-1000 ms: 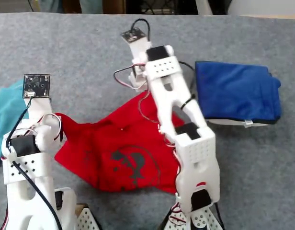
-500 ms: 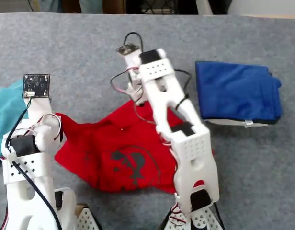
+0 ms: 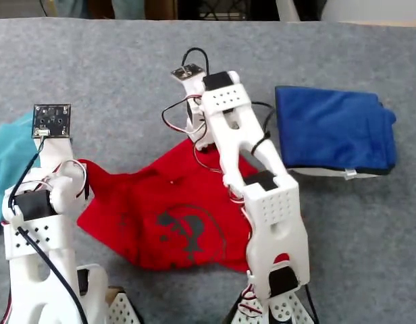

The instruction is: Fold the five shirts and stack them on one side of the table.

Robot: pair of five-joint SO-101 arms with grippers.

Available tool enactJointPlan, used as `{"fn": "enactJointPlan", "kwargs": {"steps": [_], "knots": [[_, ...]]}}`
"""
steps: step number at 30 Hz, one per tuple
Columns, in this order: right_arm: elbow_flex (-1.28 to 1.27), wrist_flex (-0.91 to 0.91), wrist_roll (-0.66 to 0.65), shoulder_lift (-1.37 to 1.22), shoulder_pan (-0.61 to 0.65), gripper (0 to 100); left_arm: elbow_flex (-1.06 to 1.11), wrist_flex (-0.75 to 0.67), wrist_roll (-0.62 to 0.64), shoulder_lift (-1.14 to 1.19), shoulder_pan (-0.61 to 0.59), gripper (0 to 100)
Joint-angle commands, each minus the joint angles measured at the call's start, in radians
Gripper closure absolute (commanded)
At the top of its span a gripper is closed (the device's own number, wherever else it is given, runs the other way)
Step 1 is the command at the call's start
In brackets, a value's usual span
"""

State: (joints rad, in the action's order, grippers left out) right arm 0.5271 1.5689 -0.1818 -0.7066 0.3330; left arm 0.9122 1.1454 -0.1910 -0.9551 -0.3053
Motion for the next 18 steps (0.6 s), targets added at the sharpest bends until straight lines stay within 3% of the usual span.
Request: {"fn": "enactJointPlan", "kwargs": {"steps": [1,7,13,18], "knots": [[-0.002,-0.015,0.011,0.019,-0.018,97.2,-0.005,0.002,0.006,-0.003,-0.001,97],[0.015,0.026,0.008,0.025,-0.023,96.9,-0.005,0.002,0.006,-0.006,-0.004,97],[-0.002,0.040,0.017,-0.015,0.028,83.8,-0.004,0.000,0.008,0.000,-0.001,97],[-0.001,-0.023,0.098,-0.064,0.080,91.5,-0.004,0.002,0.003,0.000,-0.001,97]]}}
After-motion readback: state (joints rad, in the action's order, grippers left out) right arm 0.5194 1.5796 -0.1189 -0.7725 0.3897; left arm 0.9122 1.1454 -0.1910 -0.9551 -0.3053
